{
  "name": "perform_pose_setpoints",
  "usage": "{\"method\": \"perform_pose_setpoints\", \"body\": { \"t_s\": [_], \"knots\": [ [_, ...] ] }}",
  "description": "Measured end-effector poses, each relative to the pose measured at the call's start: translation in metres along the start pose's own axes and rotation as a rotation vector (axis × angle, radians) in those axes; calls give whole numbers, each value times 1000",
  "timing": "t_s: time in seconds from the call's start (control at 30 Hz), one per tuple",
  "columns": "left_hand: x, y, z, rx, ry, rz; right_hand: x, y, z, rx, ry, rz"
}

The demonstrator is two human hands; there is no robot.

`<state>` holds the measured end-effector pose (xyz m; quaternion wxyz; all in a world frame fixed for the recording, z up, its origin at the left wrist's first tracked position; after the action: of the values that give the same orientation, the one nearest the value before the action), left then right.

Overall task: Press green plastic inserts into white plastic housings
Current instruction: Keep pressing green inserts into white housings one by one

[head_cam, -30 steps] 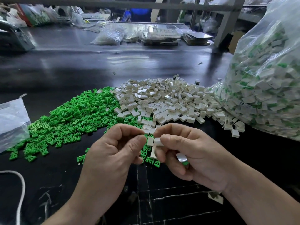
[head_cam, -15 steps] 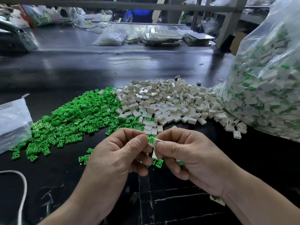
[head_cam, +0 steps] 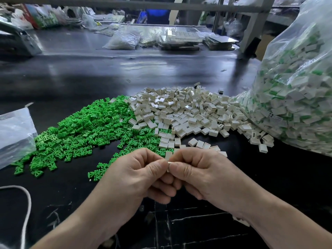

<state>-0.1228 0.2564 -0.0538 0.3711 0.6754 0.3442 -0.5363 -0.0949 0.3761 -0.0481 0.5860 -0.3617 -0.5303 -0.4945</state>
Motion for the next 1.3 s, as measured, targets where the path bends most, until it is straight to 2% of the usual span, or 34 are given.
{"method": "perform_pose_setpoints", "body": {
  "t_s": [0.17,0.27,0.33,0.43,0.5,0.6,0.8,1.03,1.13,1.23,1.3],
  "knots": [
    [0,2,-2,30,72,-1,6,3,2,-12,-58,18],
    [-5,2,-4,85,150,-34,7,3,-7,44,-231,8],
    [-9,-1,2,51,181,-83,8,4,-11,87,-338,-7],
    [-8,-5,12,-30,271,-115,8,6,-19,122,-270,-42],
    [-3,-3,-4,59,357,-48,7,8,-34,160,-155,-54],
    [8,6,-27,154,293,26,9,10,-53,160,-82,-28],
    [-4,9,-18,-52,294,-117,20,13,-54,116,-110,22],
    [-10,12,-17,-118,325,-154,26,13,-55,108,-76,68],
    [-7,9,-19,-102,285,-104,20,8,-55,110,-137,10],
    [-13,5,-11,-124,240,-142,11,2,-50,95,-337,-53],
    [-29,10,-3,-133,-58,-285,7,-1,-41,86,-480,-67]
  ]
}}
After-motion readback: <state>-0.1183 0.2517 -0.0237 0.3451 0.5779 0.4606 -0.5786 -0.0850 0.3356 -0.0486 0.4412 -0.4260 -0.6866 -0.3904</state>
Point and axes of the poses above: each hand's wrist, its own y-axis away from the middle knuckle, its own z-axis out of the back of the hand, x = y × z, the point moved 9 cm from there along -y, towards the middle knuckle, and after that the axes turned 1 degree about x, right-handed, at the moved point
